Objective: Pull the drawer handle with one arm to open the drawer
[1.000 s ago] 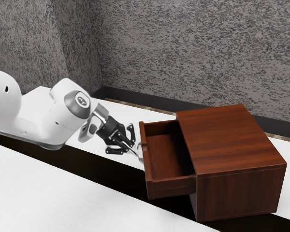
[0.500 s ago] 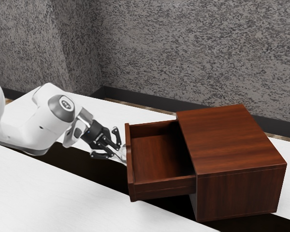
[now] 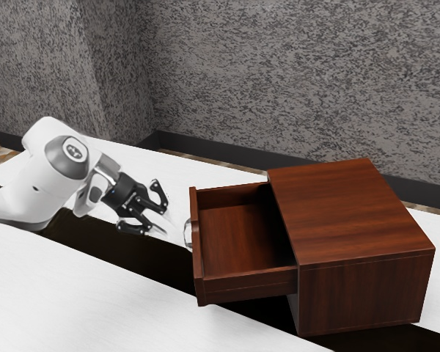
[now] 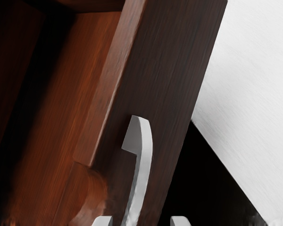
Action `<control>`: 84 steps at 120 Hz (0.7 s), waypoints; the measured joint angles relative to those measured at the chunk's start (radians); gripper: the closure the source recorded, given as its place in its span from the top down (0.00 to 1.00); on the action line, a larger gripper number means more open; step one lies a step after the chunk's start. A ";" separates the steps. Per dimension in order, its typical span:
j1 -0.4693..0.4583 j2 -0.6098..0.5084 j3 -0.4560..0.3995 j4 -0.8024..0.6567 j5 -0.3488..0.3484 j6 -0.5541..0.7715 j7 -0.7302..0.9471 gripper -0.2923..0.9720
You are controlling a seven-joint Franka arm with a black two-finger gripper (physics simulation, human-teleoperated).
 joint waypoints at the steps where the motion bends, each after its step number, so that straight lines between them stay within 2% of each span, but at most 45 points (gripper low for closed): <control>1: 0.005 -0.008 0.004 -0.002 0.003 0.000 0.000 0.30; 9: 0.033 -0.077 0.035 -0.015 0.034 -0.005 0.000 0.33; 14: 0.037 -0.111 0.050 -0.006 0.084 -0.007 0.000 0.35; 21: 0.041 -0.128 0.067 0.050 0.219 -0.014 -0.006 0.39; 27: 0.042 -0.113 0.073 0.149 0.365 -0.043 -0.037 0.43; 38: 0.044 -0.015 0.075 0.444 0.638 -0.179 -0.141 0.52; 49: 0.082 0.081 0.075 0.724 0.805 -0.362 -0.274 0.60; 54: 0.100 0.109 0.071 0.806 0.869 -0.446 -0.351 0.63; 63: 0.122 0.130 0.070 0.858 0.934 -0.561 -0.503 0.67; 84: 0.151 0.131 0.078 0.874 0.922 -0.709 -0.811 0.73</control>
